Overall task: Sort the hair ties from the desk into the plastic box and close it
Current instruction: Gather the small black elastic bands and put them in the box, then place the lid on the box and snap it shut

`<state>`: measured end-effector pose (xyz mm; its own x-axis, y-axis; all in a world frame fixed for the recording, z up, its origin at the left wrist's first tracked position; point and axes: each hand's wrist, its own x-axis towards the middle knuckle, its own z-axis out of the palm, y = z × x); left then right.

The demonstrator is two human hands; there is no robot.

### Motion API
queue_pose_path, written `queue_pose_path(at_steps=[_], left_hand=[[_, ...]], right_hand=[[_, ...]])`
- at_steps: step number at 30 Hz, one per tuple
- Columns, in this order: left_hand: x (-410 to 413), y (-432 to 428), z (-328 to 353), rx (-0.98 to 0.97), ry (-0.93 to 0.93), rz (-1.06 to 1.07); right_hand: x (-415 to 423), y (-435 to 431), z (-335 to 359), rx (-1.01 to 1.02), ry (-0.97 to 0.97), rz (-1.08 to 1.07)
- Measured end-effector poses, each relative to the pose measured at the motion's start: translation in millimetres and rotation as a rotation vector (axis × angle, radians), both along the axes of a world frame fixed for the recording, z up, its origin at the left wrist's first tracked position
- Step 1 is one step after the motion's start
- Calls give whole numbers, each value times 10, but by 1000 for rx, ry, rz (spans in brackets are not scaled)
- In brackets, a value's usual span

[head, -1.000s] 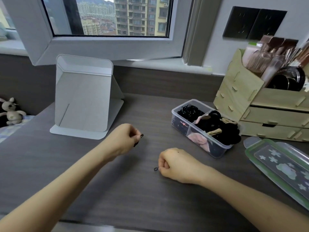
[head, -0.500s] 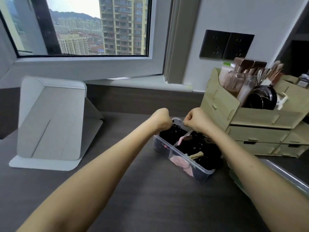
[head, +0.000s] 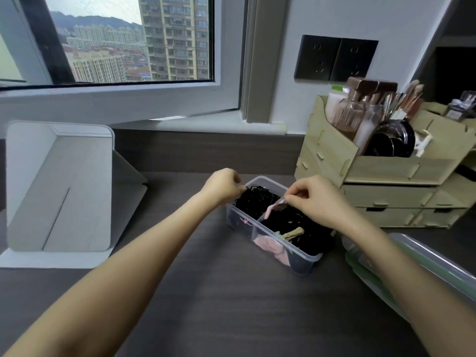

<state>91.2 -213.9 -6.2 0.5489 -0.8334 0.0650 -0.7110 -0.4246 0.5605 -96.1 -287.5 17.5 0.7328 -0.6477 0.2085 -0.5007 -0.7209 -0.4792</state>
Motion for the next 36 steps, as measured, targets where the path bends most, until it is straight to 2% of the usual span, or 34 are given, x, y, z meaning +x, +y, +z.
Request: queue_pose_path(at_steps=[4,8,10,12,14,16,18,20,21,23,26,29,32,34,36], left_hand=[[-1,186,-50,14,-1,10],[7,505,-71,22,-3,67],[22,724,-82,45,5,94],[25,971,-72,94,-17,127],[-12,1183,-50,167,-145,153],[-97,1300,-58,158,-352,162],[-289,1343,-46,19,-408,77],[-508,1321,-37,-137,-412,-156],[-610,1294,-40,-150,-434,-292],[-777,1226,-84,-81,-467,-491],[-892,1152,-207,39,-506,-594],[-896,1134,-291,89,-563,-583],[-869,1114,-283,120,-558,-575],[-861,1103,-236,78,-451,-588],[-839,1116,-172,4,-230,-568]], right_hand=[[-379,198,-23,-47,-42,-78],[-761,247,-152,-146,-25,-259],[-951,233,-257,-189,77,-343],[-1110,223,-383,-196,263,-371],[-1219,224,-522,-170,464,-367],[-1279,225,-653,-163,569,-363],[-1303,242,-762,-221,572,-336],[-1304,272,-816,-368,594,-313],[-1302,298,-818,-426,613,-307],[-1301,338,-810,-468,640,-286],[-1292,445,-762,-493,658,-268],[-1295,649,-617,-547,540,-314],[-1313,760,-307,-657,226,-388],[-1332,755,-67,-659,-65,-375],[-1335,767,180,-674,-321,-351]])
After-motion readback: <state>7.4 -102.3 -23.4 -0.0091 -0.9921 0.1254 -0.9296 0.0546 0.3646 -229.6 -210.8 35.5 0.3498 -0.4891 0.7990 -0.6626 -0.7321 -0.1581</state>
